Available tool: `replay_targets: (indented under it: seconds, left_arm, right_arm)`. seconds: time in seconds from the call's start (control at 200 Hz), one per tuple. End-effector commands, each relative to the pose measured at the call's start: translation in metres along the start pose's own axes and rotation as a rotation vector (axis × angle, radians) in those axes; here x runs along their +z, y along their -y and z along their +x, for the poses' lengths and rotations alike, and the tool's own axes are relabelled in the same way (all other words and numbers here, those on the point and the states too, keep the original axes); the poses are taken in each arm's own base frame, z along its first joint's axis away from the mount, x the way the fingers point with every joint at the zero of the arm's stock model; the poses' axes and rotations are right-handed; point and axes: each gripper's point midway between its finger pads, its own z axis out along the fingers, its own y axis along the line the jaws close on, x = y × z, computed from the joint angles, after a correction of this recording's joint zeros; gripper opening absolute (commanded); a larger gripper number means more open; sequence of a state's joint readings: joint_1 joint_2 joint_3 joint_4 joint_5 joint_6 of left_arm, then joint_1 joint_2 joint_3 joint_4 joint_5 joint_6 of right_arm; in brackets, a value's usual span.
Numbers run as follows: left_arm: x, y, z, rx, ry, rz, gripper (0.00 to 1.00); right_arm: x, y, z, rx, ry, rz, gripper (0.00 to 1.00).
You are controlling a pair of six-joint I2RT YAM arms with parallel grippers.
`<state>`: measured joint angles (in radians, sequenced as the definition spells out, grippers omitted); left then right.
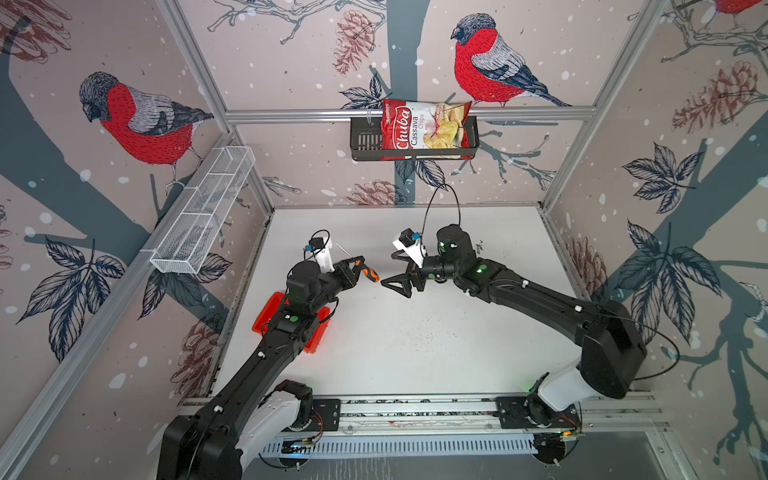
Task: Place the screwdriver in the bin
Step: 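Carry the screwdriver over the red bin with the left gripper while the right draws back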
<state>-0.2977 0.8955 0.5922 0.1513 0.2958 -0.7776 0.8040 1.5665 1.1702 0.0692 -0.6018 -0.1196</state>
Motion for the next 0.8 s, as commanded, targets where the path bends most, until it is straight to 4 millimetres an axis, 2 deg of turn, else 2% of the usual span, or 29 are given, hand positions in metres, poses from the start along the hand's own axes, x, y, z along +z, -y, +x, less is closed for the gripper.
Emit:
replay_targets:
  seconds: [0.0, 0.225, 0.405, 0.796]
  left_arm:
    - [-0.017, -0.034, 0.011, -0.011, -0.022, -0.170, 0.07]
    - [-0.055, -0.066, 0.013, -0.043, -0.006, -0.367, 0.06]
    - [-0.084, -0.092, 0.027, -0.064, -0.028, -0.532, 0.06]
    - [-0.112, -0.111, 0.033, -0.080, 0.001, -0.656, 0.06]
  right_arm:
    - [0.009, -0.010, -0.005, -0.054, 0.007, -0.034, 1.00]
    - [0.030, -0.022, 0.001, -0.101, -0.033, -0.093, 1.00]
    - [0.042, -0.027, 0.003, -0.123, -0.055, -0.121, 1.00]
    - [0.047, -0.032, 0.007, -0.137, -0.064, -0.143, 1.00]
